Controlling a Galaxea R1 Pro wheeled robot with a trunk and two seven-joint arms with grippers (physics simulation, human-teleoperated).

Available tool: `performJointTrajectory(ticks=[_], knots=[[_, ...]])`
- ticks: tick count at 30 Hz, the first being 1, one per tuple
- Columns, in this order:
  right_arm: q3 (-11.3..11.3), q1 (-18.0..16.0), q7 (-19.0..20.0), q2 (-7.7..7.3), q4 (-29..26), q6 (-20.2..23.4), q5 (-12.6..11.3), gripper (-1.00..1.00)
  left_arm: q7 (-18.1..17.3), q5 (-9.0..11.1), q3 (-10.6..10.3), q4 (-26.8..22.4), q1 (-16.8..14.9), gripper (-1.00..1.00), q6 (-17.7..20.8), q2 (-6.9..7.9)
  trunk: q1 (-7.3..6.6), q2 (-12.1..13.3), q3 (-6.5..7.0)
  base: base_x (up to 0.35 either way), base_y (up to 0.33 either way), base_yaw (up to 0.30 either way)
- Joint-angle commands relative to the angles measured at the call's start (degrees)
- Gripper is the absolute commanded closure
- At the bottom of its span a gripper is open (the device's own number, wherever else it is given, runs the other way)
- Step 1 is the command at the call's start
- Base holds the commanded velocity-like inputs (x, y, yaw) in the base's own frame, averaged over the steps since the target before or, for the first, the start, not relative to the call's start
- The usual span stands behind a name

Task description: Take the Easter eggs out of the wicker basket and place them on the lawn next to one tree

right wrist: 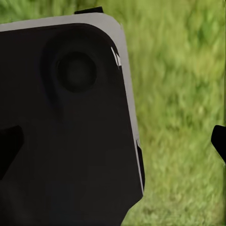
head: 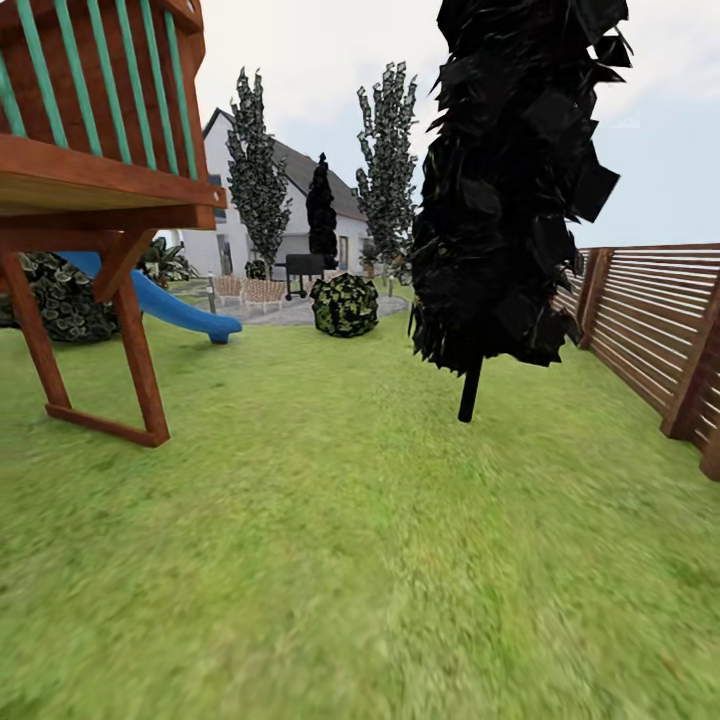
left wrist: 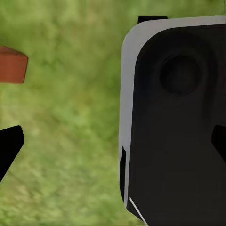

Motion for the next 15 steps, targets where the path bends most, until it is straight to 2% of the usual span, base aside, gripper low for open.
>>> performJointTrajectory(ticks=[1,8,15], knots=[[0.2,-0.1,0.0,0.0,0.2,-0.1,-0.4,-1.0,0.0,0.0,0.0,-0.1,0.0,-1.0,0.0,0.0,0.03,0.0,-0.05,0.325,0.0,0.25],[0.2,-0.1,0.0,0.0,0.2,-0.1,-0.4,-1.0,0.0,0.0,0.0,-0.1,0.0,-1.0,0.0,-0.03,0.03,0.0,-0.05,0.325,0.0,0.254],[0.2,-0.1,0.0,0.0,0.2,-0.1,-0.4,-1.0,0.0,0.0,0.0,-0.1,0.0,-1.0,0.0,-0.09,0.03,0.0,-0.05,0.325,0.0,0.04]])
